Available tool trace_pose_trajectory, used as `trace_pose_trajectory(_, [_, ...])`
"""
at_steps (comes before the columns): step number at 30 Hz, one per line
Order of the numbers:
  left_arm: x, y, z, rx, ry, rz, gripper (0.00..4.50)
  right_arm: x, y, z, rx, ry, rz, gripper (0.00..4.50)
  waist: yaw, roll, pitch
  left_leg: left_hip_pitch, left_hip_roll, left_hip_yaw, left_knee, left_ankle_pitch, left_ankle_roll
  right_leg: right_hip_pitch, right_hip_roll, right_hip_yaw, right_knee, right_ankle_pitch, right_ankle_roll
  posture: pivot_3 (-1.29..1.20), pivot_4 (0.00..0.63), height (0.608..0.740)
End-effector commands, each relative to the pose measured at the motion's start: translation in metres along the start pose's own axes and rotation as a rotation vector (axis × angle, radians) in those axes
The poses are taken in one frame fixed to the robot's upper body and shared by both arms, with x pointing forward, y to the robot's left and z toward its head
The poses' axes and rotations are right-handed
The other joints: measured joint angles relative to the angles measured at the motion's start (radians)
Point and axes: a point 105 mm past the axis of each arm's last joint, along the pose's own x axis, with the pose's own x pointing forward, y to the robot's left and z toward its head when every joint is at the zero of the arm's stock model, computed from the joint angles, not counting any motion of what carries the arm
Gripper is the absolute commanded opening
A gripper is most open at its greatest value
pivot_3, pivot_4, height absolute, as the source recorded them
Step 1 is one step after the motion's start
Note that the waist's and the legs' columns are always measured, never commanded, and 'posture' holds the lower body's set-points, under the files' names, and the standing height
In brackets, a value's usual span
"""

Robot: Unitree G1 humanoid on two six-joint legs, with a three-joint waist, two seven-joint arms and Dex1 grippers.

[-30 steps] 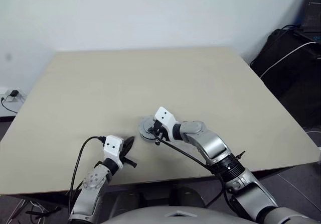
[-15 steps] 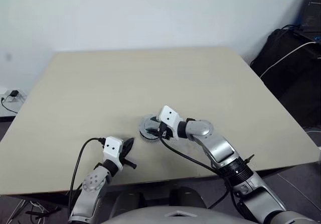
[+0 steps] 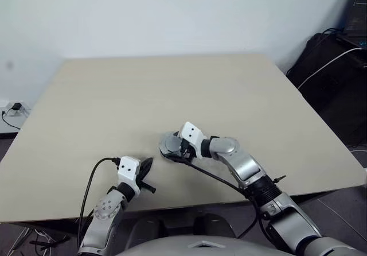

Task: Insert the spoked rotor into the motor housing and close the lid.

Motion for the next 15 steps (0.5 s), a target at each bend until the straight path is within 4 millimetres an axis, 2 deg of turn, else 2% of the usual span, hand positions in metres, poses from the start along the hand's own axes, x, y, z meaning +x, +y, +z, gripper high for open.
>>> trace_pose_trajectory(1, [0.002,0.001,0.018,0.03,-0.061,0.006,0.0,-0.002,-0.013,0.014,-0.031,-0.046,-0.044,4.48,0.0,0.0,0.0,0.0,0.0,0.0,0.0,0.0,0.0,0.0,0.0,0.0,0.0,0.0,0.0,0.0,0.0,0.74])
trace_pose_trajectory(11, [0.0,0.002,0.019,0.033,-0.065,0.017,0.0,0.0,-0.015,-0.001,-0.006,0.013,-0.025,4.48,-0.001,0.0,0.0,0.0,0.0,0.0,0.0,0.0,0.0,0.0,0.0,0.0,0.0,0.0,0.0,0.0,0.0,0.74])
trace_pose_trajectory(14, [0.0,0.002,0.019,0.033,-0.063,0.018,0.0,-0.001,-0.012,-0.002,0.002,0.014,-0.013,3.9,-0.001,0.0,0.0,0.0,0.0,0.0,0.0,0.0,0.0,0.0,0.0,0.0,0.0,0.0,0.0,0.0,0.0,0.74])
trace_pose_trajectory(15, [0.0,0.002,0.019,0.032,-0.063,0.017,0.0,-0.001,-0.011,-0.002,0.007,0.011,-0.008,3.56,-0.001,0.0,0.0,0.0,0.0,0.0,0.0,0.0,-0.001,0.0,0.0,0.0,0.001,0.0,0.0,0.0,0.0,0.74])
